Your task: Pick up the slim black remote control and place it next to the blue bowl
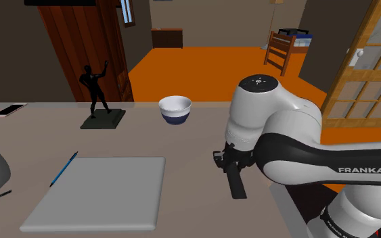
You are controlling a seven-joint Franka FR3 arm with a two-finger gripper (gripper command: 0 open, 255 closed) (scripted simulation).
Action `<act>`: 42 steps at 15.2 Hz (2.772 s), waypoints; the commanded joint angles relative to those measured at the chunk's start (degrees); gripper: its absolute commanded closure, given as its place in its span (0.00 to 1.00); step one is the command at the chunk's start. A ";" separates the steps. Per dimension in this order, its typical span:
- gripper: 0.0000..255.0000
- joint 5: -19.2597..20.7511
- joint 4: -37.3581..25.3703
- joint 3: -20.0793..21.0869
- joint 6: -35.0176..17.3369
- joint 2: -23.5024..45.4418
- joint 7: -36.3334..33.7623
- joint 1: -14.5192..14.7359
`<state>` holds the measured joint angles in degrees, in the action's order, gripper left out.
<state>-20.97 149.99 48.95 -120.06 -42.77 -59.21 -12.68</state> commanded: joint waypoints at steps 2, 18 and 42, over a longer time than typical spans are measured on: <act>1.00 0.58 -1.51 -1.36 2.53 -0.95 0.32 0.20; 1.00 5.06 -11.16 -6.56 11.20 0.03 2.96 -2.81; 1.00 39.61 -43.57 2.17 4.45 49.44 -2.36 -25.12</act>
<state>17.35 106.75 51.15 -115.24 5.33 -60.72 -38.16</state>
